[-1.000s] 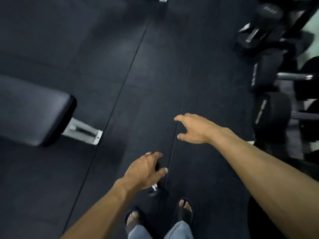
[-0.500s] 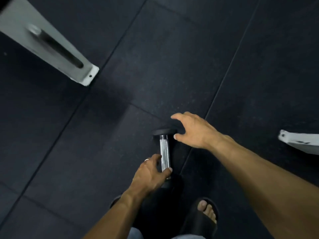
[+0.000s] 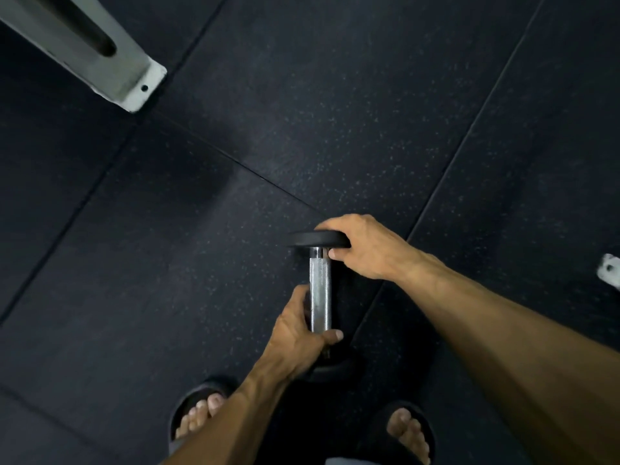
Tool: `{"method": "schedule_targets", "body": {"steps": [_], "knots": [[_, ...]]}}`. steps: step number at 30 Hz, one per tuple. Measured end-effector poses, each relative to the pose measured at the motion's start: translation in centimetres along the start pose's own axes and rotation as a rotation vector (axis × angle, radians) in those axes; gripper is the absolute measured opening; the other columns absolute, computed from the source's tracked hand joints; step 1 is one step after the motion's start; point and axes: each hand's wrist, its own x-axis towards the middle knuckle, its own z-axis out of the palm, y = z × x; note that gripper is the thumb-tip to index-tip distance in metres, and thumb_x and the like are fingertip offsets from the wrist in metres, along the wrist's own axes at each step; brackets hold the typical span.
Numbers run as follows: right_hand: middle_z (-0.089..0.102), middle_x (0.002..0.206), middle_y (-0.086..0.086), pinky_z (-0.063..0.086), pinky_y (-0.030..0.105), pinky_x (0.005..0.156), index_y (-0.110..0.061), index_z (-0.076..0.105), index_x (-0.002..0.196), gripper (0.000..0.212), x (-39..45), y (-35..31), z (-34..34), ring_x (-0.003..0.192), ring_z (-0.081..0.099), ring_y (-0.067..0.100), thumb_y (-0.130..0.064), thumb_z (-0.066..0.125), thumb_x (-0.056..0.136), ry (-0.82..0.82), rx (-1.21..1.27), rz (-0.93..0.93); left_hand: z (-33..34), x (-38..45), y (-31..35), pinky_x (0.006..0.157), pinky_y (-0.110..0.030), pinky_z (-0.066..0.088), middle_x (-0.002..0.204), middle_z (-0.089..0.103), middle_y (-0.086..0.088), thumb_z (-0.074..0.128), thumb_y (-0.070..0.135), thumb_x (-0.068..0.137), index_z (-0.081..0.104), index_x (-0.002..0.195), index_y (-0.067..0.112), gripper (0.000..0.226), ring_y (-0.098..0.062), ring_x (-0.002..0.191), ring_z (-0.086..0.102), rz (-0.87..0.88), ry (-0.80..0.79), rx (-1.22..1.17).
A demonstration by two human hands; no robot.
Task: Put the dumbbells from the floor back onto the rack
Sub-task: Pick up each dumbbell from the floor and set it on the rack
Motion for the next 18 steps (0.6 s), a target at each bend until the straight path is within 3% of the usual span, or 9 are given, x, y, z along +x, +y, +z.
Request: {"method": "schedule_targets", "body": {"steps": [2, 4, 8, 14, 18], "knots": [[0.07, 0.11, -0.007, 0.051, 0.033, 0.093, -0.031, 0.063, 0.122, 0.036, -0.3, 0.1, -0.4, 0.104, 0.065, 0.013, -0.017, 0.067, 0.089, 0.008, 0.014, -0.003, -0.3, -0.3, 0.6, 0.082, -0.031, 0.056, 0.098, 0.065, -0.002, 0.084, 0.013, 0.068, 0.048, 0.119, 0.032, 0.065, -0.015, 0.09, 0.064, 0.001, -0.006, -0.018], [0.07, 0.105, -0.007, 0.051, 0.038, 0.092, -0.031, 0.064, 0.117, 0.032, -1.1, 0.0, -1.3, 0.101, 0.065, 0.014, -0.019, 0.068, 0.088, 0.027, 0.029, 0.002, -0.7, -1.0, 1.6, 0.081, -0.029, 0.057, 0.1, 0.067, -0.008, 0.084, 0.01, 0.069, 0.05, 0.122, 0.03, 0.066, -0.02, 0.091, 0.066, 0.013, -0.032, -0.023], [0.07, 0.098, -0.009, 0.053, 0.041, 0.088, -0.032, 0.065, 0.112, 0.027, -4.3, -1.2, -4.6, 0.094, 0.065, 0.014, -0.019, 0.068, 0.088, 0.066, 0.051, 0.01, -1.9, -3.8, 5.4, 0.063, -0.018, 0.051, 0.091, 0.063, 0.002, 0.084, 0.01, 0.07, 0.049, 0.126, 0.03, 0.069, -0.009, 0.078, 0.061, 0.035, -0.099, 0.015], [0.069, 0.092, -0.008, 0.053, 0.041, 0.084, -0.03, 0.065, 0.109, 0.025, -11.9, -5.4, -14.1, 0.089, 0.064, 0.015, -0.018, 0.068, 0.088, 0.182, 0.06, 0.006, -3.5, -10.4, 15.1, 0.069, -0.035, 0.06, 0.098, 0.064, -0.01, 0.085, 0.015, 0.068, 0.049, 0.126, 0.035, 0.072, -0.025, 0.085, 0.068, 0.119, -0.14, 0.085], [0.069, 0.092, -0.007, 0.054, 0.043, 0.082, -0.029, 0.065, 0.109, 0.023, -18.8, -8.9, -22.4, 0.088, 0.065, 0.015, -0.018, 0.067, 0.089, 0.268, 0.061, -0.007, -4.8, -16.2, 23.8, 0.073, -0.042, 0.06, 0.099, 0.066, -0.006, 0.085, 0.02, 0.064, 0.047, 0.126, 0.041, 0.075, -0.023, 0.085, 0.069, 0.202, -0.192, 0.142]]}}
